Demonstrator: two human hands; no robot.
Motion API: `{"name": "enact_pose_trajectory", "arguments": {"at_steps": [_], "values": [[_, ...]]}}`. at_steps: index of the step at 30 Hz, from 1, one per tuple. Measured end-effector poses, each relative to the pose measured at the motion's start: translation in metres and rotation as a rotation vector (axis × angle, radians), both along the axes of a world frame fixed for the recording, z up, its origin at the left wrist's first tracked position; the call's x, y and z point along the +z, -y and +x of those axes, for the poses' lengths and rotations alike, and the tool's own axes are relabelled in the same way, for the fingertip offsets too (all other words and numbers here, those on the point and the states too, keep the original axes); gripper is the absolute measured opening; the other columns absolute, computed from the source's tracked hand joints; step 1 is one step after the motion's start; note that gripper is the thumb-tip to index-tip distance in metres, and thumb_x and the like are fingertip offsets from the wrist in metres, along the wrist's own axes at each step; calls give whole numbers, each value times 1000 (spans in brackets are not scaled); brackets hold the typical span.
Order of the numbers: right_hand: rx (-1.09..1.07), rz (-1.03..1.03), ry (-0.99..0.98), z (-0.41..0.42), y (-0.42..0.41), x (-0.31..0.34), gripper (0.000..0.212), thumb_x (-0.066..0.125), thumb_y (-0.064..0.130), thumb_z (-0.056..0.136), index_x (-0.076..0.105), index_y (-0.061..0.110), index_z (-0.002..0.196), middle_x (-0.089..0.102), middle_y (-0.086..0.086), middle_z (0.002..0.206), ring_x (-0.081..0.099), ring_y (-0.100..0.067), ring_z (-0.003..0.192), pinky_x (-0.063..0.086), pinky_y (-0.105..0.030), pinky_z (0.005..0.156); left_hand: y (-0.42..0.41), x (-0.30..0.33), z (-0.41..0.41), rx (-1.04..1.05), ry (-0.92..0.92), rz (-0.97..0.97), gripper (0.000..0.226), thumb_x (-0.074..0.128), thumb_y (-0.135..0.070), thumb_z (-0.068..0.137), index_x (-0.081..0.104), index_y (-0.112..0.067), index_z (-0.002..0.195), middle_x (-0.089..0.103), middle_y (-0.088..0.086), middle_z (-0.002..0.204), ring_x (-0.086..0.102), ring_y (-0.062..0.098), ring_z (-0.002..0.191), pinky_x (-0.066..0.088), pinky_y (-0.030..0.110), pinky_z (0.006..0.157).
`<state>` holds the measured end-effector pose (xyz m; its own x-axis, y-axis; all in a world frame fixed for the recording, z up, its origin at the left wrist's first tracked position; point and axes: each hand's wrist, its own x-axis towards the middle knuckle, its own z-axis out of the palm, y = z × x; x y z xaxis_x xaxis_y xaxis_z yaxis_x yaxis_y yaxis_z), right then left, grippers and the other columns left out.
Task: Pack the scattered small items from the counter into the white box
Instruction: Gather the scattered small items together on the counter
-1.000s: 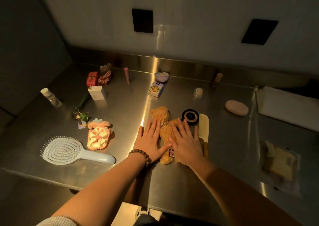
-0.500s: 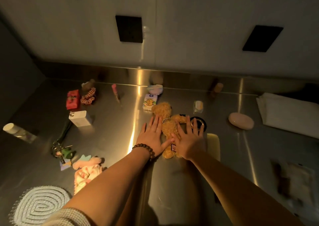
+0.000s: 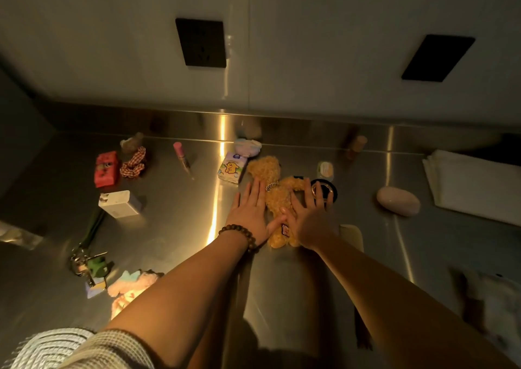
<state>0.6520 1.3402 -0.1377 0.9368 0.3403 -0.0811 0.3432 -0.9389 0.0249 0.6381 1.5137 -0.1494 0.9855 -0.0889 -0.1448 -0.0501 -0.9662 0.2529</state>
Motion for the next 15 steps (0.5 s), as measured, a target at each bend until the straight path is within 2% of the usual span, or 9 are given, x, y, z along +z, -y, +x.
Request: {"name": "enact_pose_trajectory", "arguments": {"at_steps": [4, 8, 11, 15], "values": [[-67, 216, 14, -4, -9, 12, 56, 31, 49, 99, 31, 23, 148, 12, -16, 159, 5, -36, 146, -3, -53, 115, -2, 17, -4, 25, 13, -5, 101, 8, -81, 75, -8, -13, 148, -5, 5, 157, -9, 20, 143, -7, 43, 112], [-47, 295, 32, -14, -22, 29, 53, 28, 43, 100, 27, 20, 148, 15, -15, 158, 2, -30, 147, 3, -48, 117, -18, 39, -25, 132, 81, -2, 85, 20, -69, 86, 3, -15, 149, 7, 7, 157, 4, 24, 143, 2, 44, 114], [77, 383, 123, -34, -42, 45, 52, 37, 38, 98, 32, 19, 145, 21, -17, 156, 6, -32, 146, 6, -47, 118, -37, 50, -56, 234, 145, 34, 77, 25, -62, 89, 14, -13, 147, 16, 8, 155, 8, 24, 143, 9, 45, 114], [241, 405, 83, -69, -81, 51, 54, 40, 40, 96, 32, 22, 146, 18, -14, 157, 5, -30, 147, 8, -48, 118, -65, 55, -109, 356, 210, 56, 67, 32, -56, 91, 28, -13, 143, 24, 8, 152, 11, 25, 142, 13, 43, 113]]}}
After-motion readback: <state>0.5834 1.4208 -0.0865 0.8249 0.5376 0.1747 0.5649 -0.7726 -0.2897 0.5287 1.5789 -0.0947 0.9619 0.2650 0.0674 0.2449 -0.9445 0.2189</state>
